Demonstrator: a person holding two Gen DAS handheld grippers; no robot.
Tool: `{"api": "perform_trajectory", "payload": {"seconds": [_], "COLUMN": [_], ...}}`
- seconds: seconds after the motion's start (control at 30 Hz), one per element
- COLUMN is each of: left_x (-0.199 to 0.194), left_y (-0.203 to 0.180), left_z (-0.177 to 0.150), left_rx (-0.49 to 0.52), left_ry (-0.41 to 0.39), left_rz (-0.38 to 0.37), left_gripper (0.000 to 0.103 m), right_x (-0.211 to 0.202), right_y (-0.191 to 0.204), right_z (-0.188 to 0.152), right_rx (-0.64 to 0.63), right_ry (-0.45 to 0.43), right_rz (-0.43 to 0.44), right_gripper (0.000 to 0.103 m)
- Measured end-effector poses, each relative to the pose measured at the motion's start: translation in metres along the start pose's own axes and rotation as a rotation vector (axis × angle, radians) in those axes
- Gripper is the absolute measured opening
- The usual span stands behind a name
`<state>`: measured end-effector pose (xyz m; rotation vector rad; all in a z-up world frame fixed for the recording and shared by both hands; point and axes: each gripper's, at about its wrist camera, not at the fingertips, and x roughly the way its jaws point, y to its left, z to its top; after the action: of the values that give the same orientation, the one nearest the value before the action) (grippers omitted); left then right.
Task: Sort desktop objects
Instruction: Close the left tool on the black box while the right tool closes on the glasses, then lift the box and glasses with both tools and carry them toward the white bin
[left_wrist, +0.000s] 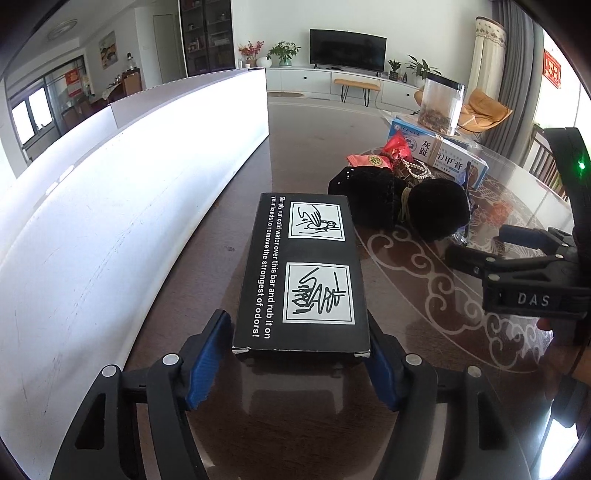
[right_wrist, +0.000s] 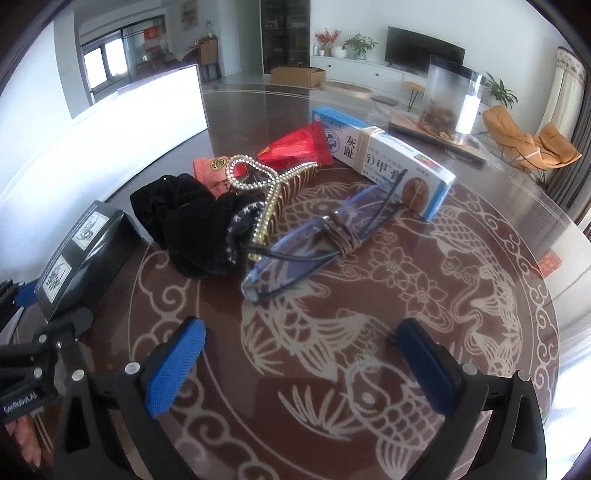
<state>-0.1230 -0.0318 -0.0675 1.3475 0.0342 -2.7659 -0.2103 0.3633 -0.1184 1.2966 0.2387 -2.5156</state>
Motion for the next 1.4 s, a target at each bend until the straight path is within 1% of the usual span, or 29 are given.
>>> {"api": "perform_trajectory", "payload": {"seconds": [0.07,0.13,0.27,0.33,0.4,0.47,0.53,0.6,0.63,0.67,0.7,0.77,0.8,0.83,0.9,1.0,1.07,1.17,1.27,1.33,1.37,1.4], "left_x": [0.0,0.0,0.0,0.0,0.0,0.0,0.0,0.0,0.001,0.001,0.001,0.001,0.0,-0.001,-0.001,-0.004,-0.006,-0.011,-0.012,-0.011,-0.01,-0.008], "left_y": [0.0,0.0,0.0,0.0,-0.001,-0.001,-0.001,0.0,-0.001,-0.002,-0.004,-0.01,-0.012,-0.014,-0.018,-0.023,-0.029,-0.041,-0.044,-0.044,-0.042,-0.04], "left_z": [0.0,0.0,0.0,0.001,0.001,0.001,0.001,0.001,0.001,0.002,0.002,0.002,0.002,0.002,0.001,-0.001,-0.005,-0.011,-0.012,-0.012,-0.012,-0.011], "left_rx": [0.0,0.0,0.0,-0.003,-0.002,-0.003,-0.003,-0.004,-0.003,0.002,0.014,0.053,0.066,0.076,0.096,0.122,0.143,0.181,0.187,0.181,0.171,0.156], "left_ry": [0.0,0.0,0.0,0.0,0.0,0.0,0.0,0.0,0.001,0.001,0.0,0.0,-0.003,-0.007,-0.006,-0.006,-0.005,-0.005,-0.005,-0.001,0.005,0.013], "left_rz": [0.0,0.0,0.003,0.006,0.006,0.006,0.006,0.003,-0.004,-0.01,-0.021,-0.042,-0.056,-0.069,-0.082,-0.103,-0.124,-0.149,-0.147,-0.134,-0.124,-0.119], "left_gripper": [0.068,0.068,0.069,0.069,0.069,0.069,0.069,0.069,0.069,0.069,0.069,0.068,0.064,0.062,0.062,0.061,0.061,0.061,0.062,0.068,0.074,0.081], "right_x": [0.006,0.006,-0.003,-0.005,-0.004,0.0,0.007,0.009,0.008,0.008,0.007,0.004,0.002,-0.002,-0.013,-0.039,-0.06,-0.089,-0.106,-0.107,-0.105,-0.103], "right_y": [-0.004,-0.01,-0.031,-0.03,-0.021,-0.015,-0.013,-0.011,-0.009,-0.008,-0.007,-0.007,-0.008,-0.009,-0.013,-0.019,-0.025,-0.043,-0.063,-0.071,-0.075,-0.076], "right_z": [0.009,0.01,-0.003,-0.004,-0.002,0.004,0.012,0.019,0.022,0.025,0.026,0.023,0.018,0.013,-0.003,-0.04,-0.068,-0.11,-0.132,-0.135,-0.135,-0.134], "right_rx": [0.03,0.059,0.176,0.167,0.118,0.089,0.084,0.066,0.049,0.033,0.023,0.013,0.009,0.009,0.012,0.004,0.001,0.054,0.13,0.16,0.17,0.172], "right_ry": [0.0,0.001,0.004,0.003,-0.001,-0.002,-0.002,-0.022,-0.033,-0.038,-0.037,-0.036,-0.04,-0.044,-0.049,-0.051,-0.054,-0.059,-0.058,-0.049,-0.041,-0.032], "right_rz": [-0.02,-0.04,-0.125,-0.118,-0.086,-0.063,-0.059,-0.047,-0.037,-0.032,-0.021,-0.008,-0.003,0.001,0.014,0.015,-0.002,-0.047,-0.095,-0.11,-0.097,-0.092], "right_gripper": [0.103,0.103,0.103,0.102,0.102,0.102,0.102,0.092,0.077,0.056,0.038,0.035,0.035,0.035,0.035,0.035,0.035,0.035,0.037,0.053,0.074,0.088]}}
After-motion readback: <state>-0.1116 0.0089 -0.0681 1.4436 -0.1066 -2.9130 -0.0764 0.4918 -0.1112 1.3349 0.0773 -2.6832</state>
